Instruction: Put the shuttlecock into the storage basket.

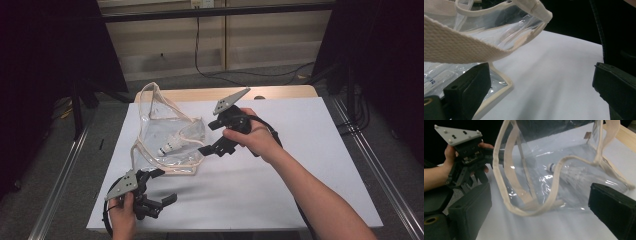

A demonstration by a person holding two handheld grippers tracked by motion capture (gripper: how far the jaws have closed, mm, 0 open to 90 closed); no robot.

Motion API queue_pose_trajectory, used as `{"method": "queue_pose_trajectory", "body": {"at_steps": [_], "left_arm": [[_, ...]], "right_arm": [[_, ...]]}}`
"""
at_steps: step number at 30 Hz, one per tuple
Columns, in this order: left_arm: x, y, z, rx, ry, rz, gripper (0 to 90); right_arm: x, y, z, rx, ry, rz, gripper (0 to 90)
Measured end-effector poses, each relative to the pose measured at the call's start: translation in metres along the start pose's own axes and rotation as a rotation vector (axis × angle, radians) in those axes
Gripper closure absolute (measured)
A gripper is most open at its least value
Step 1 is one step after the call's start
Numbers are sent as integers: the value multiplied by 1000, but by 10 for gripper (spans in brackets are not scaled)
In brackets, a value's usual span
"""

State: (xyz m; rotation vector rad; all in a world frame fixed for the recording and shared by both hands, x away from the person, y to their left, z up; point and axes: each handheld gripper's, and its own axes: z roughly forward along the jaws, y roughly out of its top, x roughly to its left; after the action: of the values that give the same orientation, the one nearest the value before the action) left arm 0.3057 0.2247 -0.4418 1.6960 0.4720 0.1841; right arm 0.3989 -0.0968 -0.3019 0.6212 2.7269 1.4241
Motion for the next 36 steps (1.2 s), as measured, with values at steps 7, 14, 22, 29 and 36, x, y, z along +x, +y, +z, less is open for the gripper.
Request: {"method": "queue_pose_trajectory", "body": {"at_steps": [7,14,22,29,36], "left_arm": [[0,0,1,2,-1,3,21],[0,0,0,2,1,2,21],[0,0,0,4,2,3,20],[0,0,0,1,4,-1,21],[0,0,0,6,2,4,21]], "right_arm": [[-6,-15,-9,-14,-6,24,44],[-11,-26,-18,-31,-16,40,44],[-13,-39,-22,-29,-18,49,44],[-16,-53,-27,-26,-23,64,44],[-19,-65,-33,-37,-32,75,44]]}}
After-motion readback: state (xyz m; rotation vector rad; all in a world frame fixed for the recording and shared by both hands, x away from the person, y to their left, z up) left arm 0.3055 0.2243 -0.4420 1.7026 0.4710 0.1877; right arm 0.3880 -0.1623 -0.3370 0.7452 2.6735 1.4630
